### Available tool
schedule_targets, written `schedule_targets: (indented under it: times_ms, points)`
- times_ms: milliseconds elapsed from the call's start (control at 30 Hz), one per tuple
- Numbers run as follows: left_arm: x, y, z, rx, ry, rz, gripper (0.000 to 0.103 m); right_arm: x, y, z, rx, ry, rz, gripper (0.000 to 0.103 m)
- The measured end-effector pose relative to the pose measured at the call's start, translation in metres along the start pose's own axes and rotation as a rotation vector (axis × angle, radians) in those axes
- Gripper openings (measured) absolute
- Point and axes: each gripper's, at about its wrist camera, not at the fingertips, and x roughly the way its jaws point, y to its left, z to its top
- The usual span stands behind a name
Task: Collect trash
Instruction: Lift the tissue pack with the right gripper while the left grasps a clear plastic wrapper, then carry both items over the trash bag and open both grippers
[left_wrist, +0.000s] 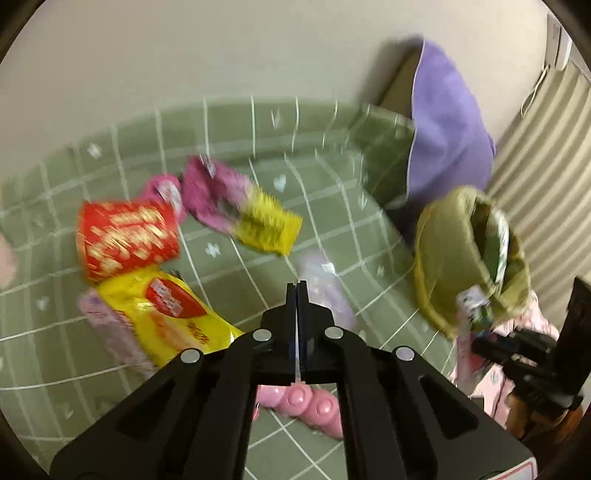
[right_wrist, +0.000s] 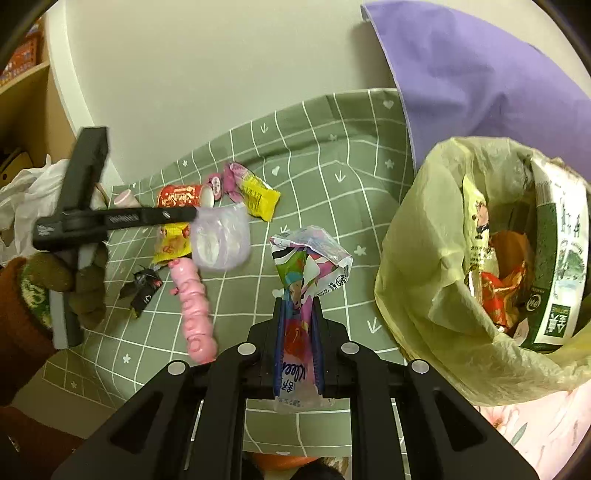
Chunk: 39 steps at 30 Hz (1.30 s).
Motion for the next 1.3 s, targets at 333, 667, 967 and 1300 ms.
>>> schedule_targets:
  times_ms: [333, 667, 967, 1300]
  points:
    - [-0.076, -0.021, 0.01, 0.014, -0.167, 0.053, 0.001, -0.042, 0.013, 0.009, -0.022, -0.1, -0.021, 0.014]
    - [-0.12, -0.093, 0.039, 0.168, -0.304, 0.013, 0.001, -0.109, 0.005, 0.044, -0.076, -0.263, -0.104, 0.014]
    - [-0.116, -0.163, 0.065, 0.25, -0.33, -0.135, 0.001, -0.171, -0.035, 0.062, -0.059, -0.383, -0.192, 0.014]
    - [-0.046, -0.22, 0.069, 0.298, -0.213, -0.226, 0.001, -0.19, -0.078, 0.056, -0.052, -0.38, -0.238, 0.014]
